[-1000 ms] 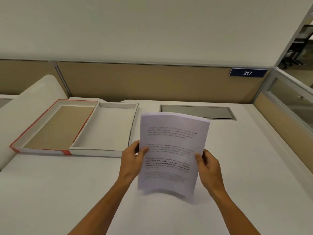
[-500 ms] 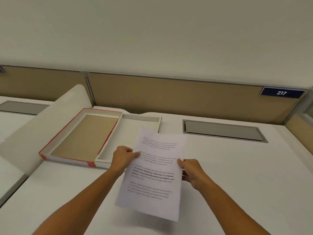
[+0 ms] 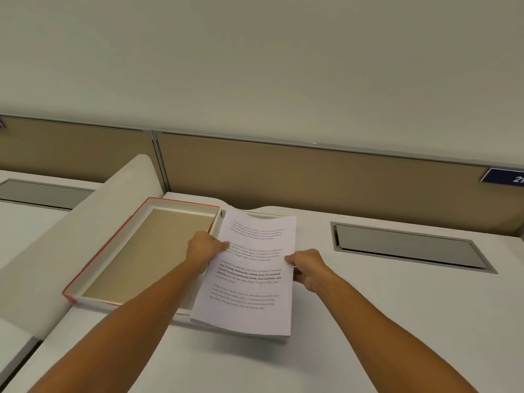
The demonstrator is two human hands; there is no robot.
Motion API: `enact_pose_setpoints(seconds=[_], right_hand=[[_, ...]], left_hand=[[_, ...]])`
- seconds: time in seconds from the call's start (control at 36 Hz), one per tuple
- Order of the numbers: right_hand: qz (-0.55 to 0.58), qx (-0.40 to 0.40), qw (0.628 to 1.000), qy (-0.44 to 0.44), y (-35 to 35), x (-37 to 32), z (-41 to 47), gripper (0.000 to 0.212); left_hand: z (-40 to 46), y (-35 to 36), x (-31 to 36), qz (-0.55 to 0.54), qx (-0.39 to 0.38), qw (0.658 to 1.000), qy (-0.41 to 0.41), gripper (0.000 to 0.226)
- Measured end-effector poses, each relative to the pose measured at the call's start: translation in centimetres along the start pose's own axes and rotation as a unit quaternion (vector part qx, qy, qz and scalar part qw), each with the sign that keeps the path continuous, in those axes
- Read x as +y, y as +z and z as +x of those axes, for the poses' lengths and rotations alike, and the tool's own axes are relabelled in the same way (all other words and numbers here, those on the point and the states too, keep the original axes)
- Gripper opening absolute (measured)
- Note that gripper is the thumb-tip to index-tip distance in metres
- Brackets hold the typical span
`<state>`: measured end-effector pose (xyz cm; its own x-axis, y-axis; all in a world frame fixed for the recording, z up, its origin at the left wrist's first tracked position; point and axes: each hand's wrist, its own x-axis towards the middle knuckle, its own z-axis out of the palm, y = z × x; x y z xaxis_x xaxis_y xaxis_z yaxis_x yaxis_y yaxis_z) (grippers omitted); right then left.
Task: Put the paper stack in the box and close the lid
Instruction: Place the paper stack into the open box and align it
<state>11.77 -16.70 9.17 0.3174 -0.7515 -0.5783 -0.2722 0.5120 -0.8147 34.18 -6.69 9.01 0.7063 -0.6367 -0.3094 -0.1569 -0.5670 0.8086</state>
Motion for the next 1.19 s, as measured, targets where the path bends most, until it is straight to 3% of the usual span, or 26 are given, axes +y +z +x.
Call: enact_pose_setpoints(seconds=[0.17,0.28,0.39,0.58,0.72,0.86,1.03,1.19], right_hand=[[-0.027,0.037,0.999,0.006,2.5,-1.6,3.9,0.017],[-0.042,0.046,0.998,0.009,3.5,-2.0,6.0,0.003],[-0.042,0.062,0.997,0.026,4.3,-1.6,7.8,0.013],[-0.073,0.099,0.992,0.04,5.2,0.0,9.5,0.006],[-0.093,0.12,0.988,0.019,5.7,0.0,9.6,0.018],[-0.122,0.132,0.983,0.03,5.5,0.3,10.0,0.009],[-0.144,0.109,0.983,0.043,5.5,0.1,10.5,0.006],[-0.102,0.044,0.993,0.042,5.9,0.3,9.7,0.028]], left_hand=[[5.3,0.7,0.0,0.027,0.002,0.999,-0.041,0.032],[8.0,1.3,-0.4,0.05,0.002,0.998,-0.043,0.033],[9.9,2.1,-1.0,0.074,0.0,0.996,-0.049,0.037],[11.6,3.8,-3.0,0.121,-0.007,0.991,-0.061,0.033],[12.1,3.9,-3.4,0.131,0.007,0.99,-0.052,0.03],[12.2,4.2,-3.6,0.142,0.007,0.989,-0.049,0.029],[12.0,4.4,-3.8,0.165,0.004,0.986,-0.029,0.031],[11.5,4.8,-3.7,0.161,0.025,0.987,-0.011,0.039]])
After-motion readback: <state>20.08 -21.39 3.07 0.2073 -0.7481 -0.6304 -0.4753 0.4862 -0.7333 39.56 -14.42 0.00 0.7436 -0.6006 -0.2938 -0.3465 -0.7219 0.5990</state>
